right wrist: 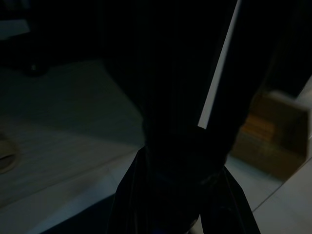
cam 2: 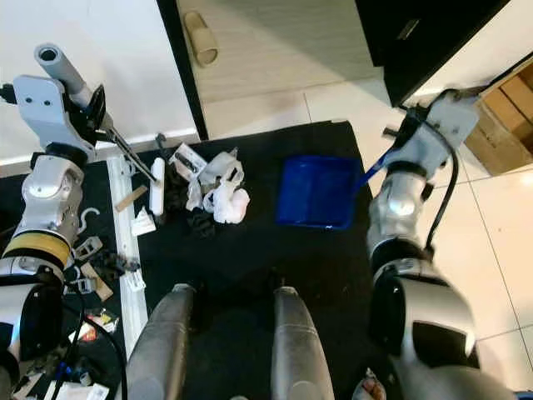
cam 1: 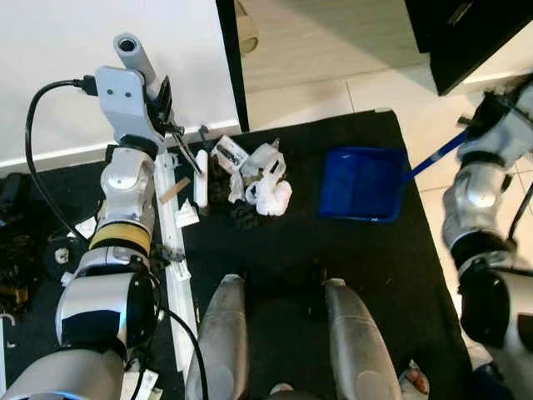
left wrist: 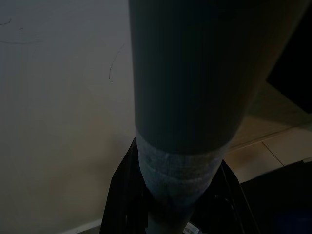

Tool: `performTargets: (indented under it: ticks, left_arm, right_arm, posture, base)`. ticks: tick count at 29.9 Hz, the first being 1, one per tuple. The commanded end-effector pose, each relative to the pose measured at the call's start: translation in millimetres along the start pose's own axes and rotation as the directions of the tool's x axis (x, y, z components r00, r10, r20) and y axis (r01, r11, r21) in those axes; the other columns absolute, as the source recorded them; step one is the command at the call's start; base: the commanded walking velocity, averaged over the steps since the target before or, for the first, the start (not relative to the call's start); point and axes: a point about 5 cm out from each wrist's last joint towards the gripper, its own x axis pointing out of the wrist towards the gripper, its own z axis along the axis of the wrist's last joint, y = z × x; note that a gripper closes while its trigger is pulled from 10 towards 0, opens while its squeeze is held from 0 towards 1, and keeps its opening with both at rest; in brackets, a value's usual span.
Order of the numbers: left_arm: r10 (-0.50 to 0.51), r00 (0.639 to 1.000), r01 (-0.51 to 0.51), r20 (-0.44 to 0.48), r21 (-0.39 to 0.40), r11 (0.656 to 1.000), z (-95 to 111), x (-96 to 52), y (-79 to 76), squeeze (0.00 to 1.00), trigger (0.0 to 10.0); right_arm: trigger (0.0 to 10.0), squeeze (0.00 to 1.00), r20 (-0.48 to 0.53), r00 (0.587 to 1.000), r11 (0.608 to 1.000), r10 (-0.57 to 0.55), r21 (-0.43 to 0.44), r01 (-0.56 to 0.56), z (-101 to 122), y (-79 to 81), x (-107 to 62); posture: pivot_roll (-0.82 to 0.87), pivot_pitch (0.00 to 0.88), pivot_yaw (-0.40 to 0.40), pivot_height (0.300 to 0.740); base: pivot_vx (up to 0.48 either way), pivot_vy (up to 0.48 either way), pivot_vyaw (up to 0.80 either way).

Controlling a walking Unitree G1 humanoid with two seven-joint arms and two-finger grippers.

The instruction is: Sweep floor

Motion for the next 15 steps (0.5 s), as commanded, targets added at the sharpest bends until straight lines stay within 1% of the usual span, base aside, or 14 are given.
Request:
performTargets:
  ticks: [1, 2, 3, 4, 5, 7, 8, 11, 12, 13, 14, 15]
  left_arm:
    - [-0.019, 1.000, 0.019, -0.016, -0.010, 1.000, -10.4, -8.0, -7.3, 0.00, 10.0]
    - [-0.021, 1.000, 0.021, -0.017, -0.010, 1.000, -11.4, -8.8, -8.0, 0.00, 10.0]
    - [-0.022, 1.000, 0.022, -0.017, -0.011, 1.000, -12.2, -9.5, -8.5, 0.00, 10.0]
    - [-0.022, 1.000, 0.022, -0.017, -0.011, 1.000, -12.2, -9.5, -8.5, 0.00, 10.0]
    - [-0.022, 1.000, 0.022, -0.018, -0.014, 1.000, -13.6, -10.7, -9.7, 0.00, 10.0]
    - [-0.021, 1.000, 0.021, -0.020, -0.016, 1.000, -14.6, -11.4, -10.9, 0.00, 10.0]
    - [-0.024, 0.999, 0.023, -0.029, -0.026, 0.999, -17.7, -13.0, -15.3, 0.00, 10.0]
    - [-0.032, 0.999, 0.031, -0.042, -0.039, 0.999, -21.6, -14.8, -21.5, 0.00, 10.0]
    - [-0.032, 0.999, 0.031, -0.042, -0.039, 0.999, -21.6, -14.8, -21.5, 0.00, 10.0]
    - [-0.034, 0.999, 0.032, -0.043, -0.040, 0.999, -21.9, -15.0, -22.3, 0.00, 10.0]
    - [-0.034, 0.998, 0.032, -0.045, -0.046, 0.998, -22.8, -15.2, -24.6, 0.00, 10.0]
    - [-0.034, 0.998, 0.032, -0.045, -0.046, 0.998, -22.8, -15.2, -24.6, 0.00, 10.0]
  right_arm:
    - [10.0, 0.00, -0.041, 0.997, 0.998, -0.060, 0.031, 0.061, -11.0, -13.8, -9.1]
    - [10.0, 0.00, -0.046, 0.997, 0.997, -0.061, 0.038, 0.063, -14.5, -15.0, -13.5]
    - [10.0, 0.00, -0.045, 0.997, 0.998, -0.056, 0.027, 0.058, -17.3, -15.2, -17.5]
    - [10.0, 0.00, -0.045, 0.997, 0.998, -0.056, 0.027, 0.058, -17.3, -15.2, -17.5]
    - [10.0, 0.00, -0.042, 0.998, 0.999, -0.042, -0.002, 0.042, -21.1, -15.0, -23.7]
    - [10.0, 0.00, -0.044, 0.998, 0.999, -0.037, -0.004, 0.037, -22.8, -15.3, -26.0]
    - [10.0, 0.00, -0.056, 0.998, 0.999, -0.030, 0.016, 0.031, -26.1, -16.0, -29.6]
    - [10.0, 0.00, -0.082, 0.997, 0.996, -0.004, 0.085, 0.011, -30.5, -14.8, -32.6]
    - [10.0, 0.00, -0.082, 0.997, 0.996, -0.004, 0.085, 0.011, -30.5, -14.8, -32.6]
    - [10.0, 0.00, -0.086, 0.996, 0.995, 0.006, 0.101, 0.003, -31.1, -14.2, -33.1]
    - [10.0, 0.00, -0.107, 0.994, 0.990, 0.023, 0.143, -0.008, -34.2, -13.4, -34.6]
    - [10.0, 0.00, -0.107, 0.994, 0.990, 0.023, 0.143, -0.008, -34.2, -13.4, -34.6]
  posture:
    - [0.11, 0.459, -0.027, 0.740]
    - [0.11, 0.460, -0.026, 0.740]
    - [0.11, 0.461, -0.026, 0.740]
    - [0.11, 0.461, -0.026, 0.740]
    - [0.11, 0.462, -0.024, 0.740]
    - [0.11, 0.462, -0.024, 0.740]
    - [0.12, 0.463, -0.022, 0.740]
    - [0.12, 0.463, -0.020, 0.740]
    - [0.12, 0.463, -0.020, 0.740]
    - [0.12, 0.463, -0.020, 0.740]
    - [0.11, 0.464, -0.020, 0.740]
    - [0.11, 0.464, -0.020, 0.740]
  base:
    - [0.000, 0.000, 0.00]
    - [0.000, 0.000, 0.00]
    - [0.000, 0.000, 0.00]
    - [0.000, 0.000, 0.00]
    - [0.000, 0.000, 0.00]
    - [0.000, 0.000, 0.00]
    - [0.000, 0.000, 0.00]
    - [0.000, 0.000, 0.00]
    - [0.000, 0.000, 0.00]
    - [0.000, 0.000, 0.00]
    - [0.000, 0.000, 0.00]
    - [0.000, 0.000, 0.00]
